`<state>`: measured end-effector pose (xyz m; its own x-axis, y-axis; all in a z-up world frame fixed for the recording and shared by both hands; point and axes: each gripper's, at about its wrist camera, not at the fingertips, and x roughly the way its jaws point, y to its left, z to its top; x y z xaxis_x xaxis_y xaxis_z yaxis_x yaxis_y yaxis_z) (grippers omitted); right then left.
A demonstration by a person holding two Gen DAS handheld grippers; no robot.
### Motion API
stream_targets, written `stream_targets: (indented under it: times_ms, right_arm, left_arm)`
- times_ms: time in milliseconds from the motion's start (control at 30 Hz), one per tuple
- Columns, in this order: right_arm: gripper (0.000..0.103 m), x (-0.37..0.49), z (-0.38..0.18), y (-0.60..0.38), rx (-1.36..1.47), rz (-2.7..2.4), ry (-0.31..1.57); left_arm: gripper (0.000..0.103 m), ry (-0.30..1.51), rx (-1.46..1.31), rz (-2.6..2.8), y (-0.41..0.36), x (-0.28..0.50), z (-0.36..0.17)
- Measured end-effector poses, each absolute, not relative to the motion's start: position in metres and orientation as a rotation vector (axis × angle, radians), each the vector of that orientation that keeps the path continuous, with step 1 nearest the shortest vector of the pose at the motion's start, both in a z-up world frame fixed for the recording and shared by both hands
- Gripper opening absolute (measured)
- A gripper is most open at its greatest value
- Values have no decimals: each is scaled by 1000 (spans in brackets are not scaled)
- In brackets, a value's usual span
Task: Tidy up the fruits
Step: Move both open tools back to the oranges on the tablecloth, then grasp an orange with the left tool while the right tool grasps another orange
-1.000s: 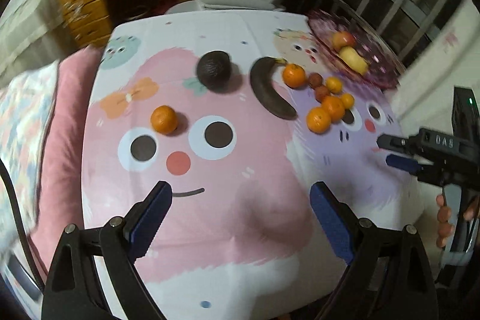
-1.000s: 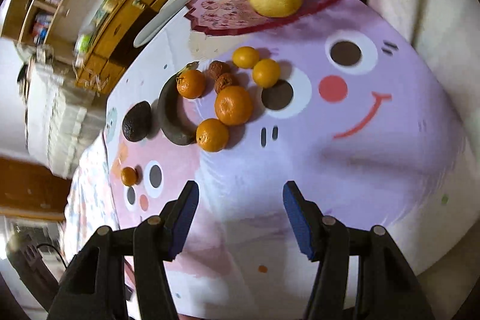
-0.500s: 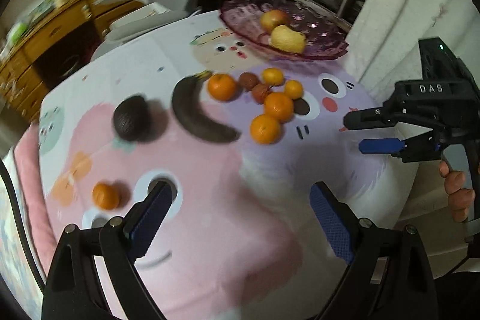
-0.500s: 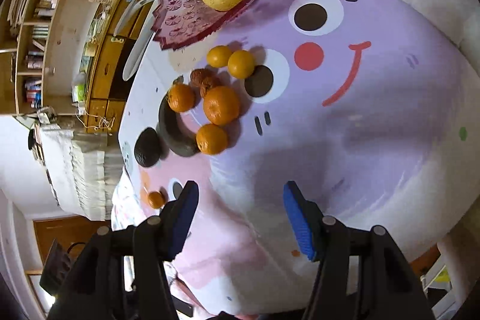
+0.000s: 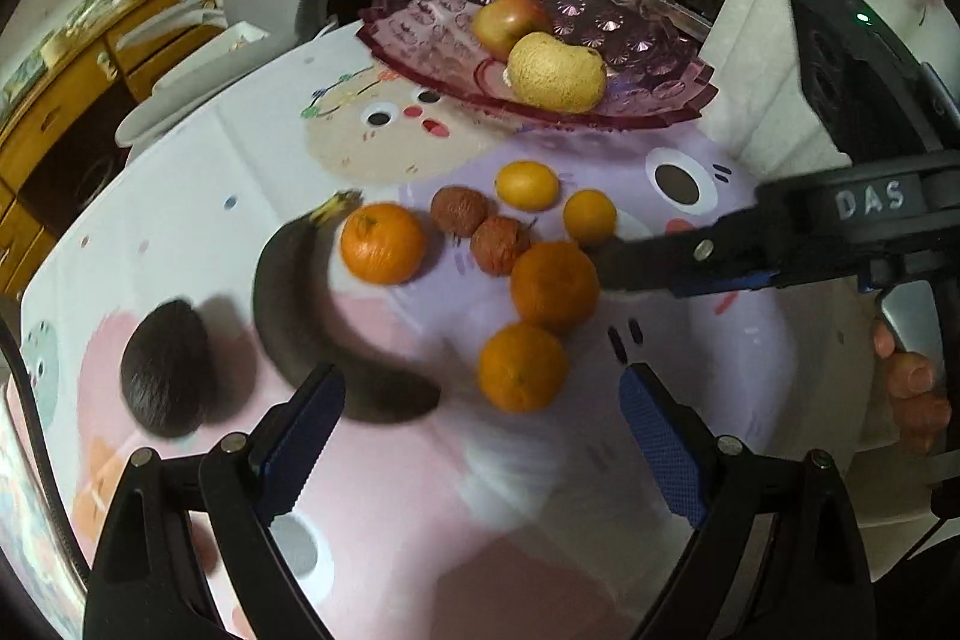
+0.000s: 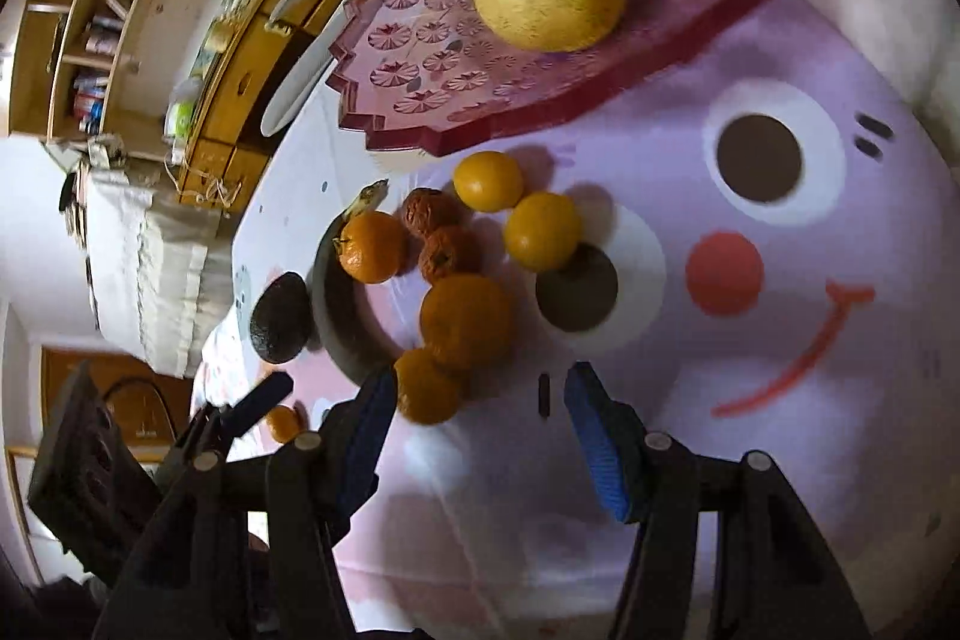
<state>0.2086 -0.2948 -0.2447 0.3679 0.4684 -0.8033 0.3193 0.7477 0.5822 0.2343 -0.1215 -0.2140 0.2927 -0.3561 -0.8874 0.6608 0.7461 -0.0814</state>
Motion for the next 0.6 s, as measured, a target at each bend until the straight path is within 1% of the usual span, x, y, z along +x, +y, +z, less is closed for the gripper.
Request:
stream_targets:
  times_ms: [67, 133, 200, 267, 333, 367, 433, 533, 600]
  right_arm:
    - [59, 216, -250, -293, 736, 135, 1239]
    - [59, 221, -254, -292, 710, 159, 1247]
    - [59, 226, -257, -291, 689, 167, 1253]
    - [59, 229, -260, -291, 682, 181, 1254]
    - [59, 233, -265, -289, 682, 197, 1263]
    - [56, 235, -267, -289, 681, 201, 1270]
    - [54, 238, -272, -285, 679, 214, 1285]
    - [52, 243, -271, -280, 653, 234, 1270]
    - [51, 245, -270, -278, 644, 238, 1265]
  left_arm:
    - [88, 1061, 339, -707, -128, 236, -218]
    - [87, 1055, 351, -720, -135, 239, -222]
    - [80, 1051, 362, -729, -140, 241, -226]
    - [78, 1053, 375, -735, -144, 243, -231]
    - [72, 1060, 386, -740, -147, 244, -237]
    - [68, 1065, 391, -741, -148, 245, -240]
    - [64, 1074, 395, -742, -150, 246, -245]
    - [57, 1083, 393, -762, -153, 247, -249]
    - [47, 1094, 396, -780, -155, 246, -252]
